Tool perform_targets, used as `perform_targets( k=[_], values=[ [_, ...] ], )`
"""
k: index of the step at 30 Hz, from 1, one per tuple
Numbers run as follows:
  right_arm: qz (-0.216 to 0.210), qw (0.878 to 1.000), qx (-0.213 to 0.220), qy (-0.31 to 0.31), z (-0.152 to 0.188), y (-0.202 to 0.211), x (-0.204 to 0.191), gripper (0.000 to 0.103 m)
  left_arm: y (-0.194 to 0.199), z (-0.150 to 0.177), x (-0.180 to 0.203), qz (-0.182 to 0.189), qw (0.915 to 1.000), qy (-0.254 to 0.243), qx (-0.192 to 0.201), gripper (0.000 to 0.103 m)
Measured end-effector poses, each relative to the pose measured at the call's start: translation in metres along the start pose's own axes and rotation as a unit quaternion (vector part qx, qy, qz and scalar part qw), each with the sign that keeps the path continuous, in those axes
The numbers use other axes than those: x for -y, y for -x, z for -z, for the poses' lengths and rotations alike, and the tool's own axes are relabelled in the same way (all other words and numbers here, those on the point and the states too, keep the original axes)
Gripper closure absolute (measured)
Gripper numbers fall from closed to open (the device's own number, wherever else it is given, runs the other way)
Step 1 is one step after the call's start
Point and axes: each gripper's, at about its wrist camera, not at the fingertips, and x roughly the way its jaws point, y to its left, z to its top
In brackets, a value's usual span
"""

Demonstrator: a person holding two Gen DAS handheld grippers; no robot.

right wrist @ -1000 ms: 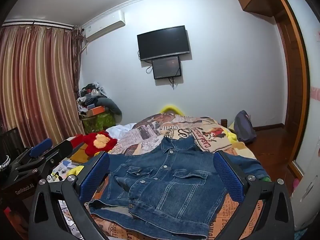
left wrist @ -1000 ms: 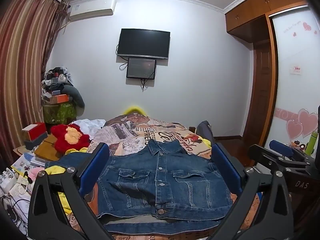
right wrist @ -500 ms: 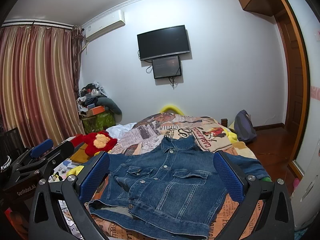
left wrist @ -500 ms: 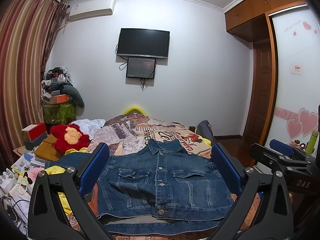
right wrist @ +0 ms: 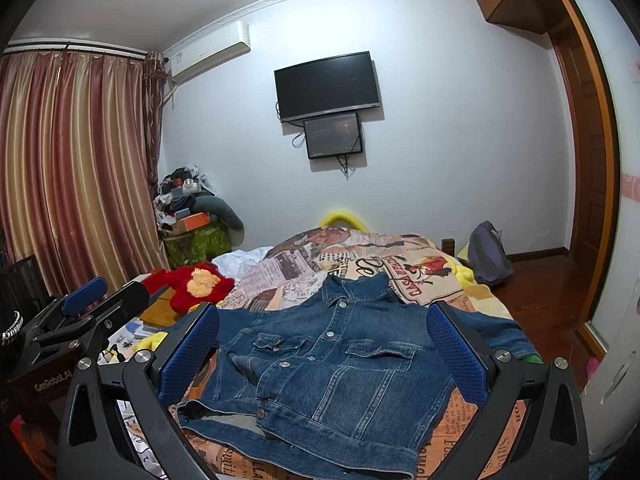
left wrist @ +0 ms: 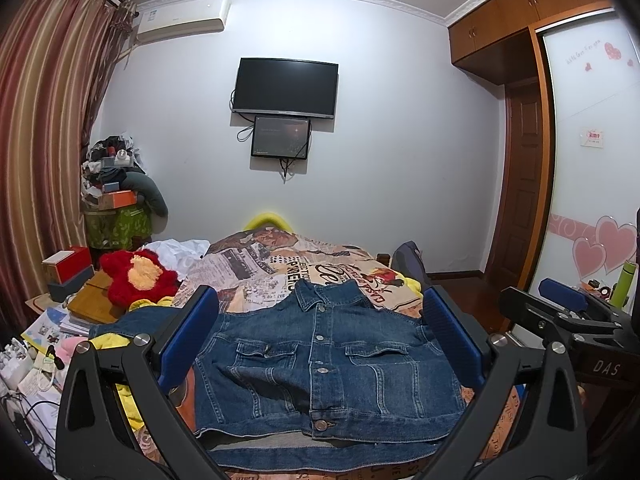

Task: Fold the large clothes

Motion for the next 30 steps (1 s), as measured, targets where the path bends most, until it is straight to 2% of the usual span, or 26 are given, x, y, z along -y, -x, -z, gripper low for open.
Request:
perform_targets(
  k=[30],
  values=[
    [-0.001, 1.000, -0.002, 0.001, -0.0026, -0.0002, -0.0008, 0.000, -0.0046, -0.0001, -0.0010, -0.003, 1.0000, 0.003, -0.004, 0.000]
  ],
)
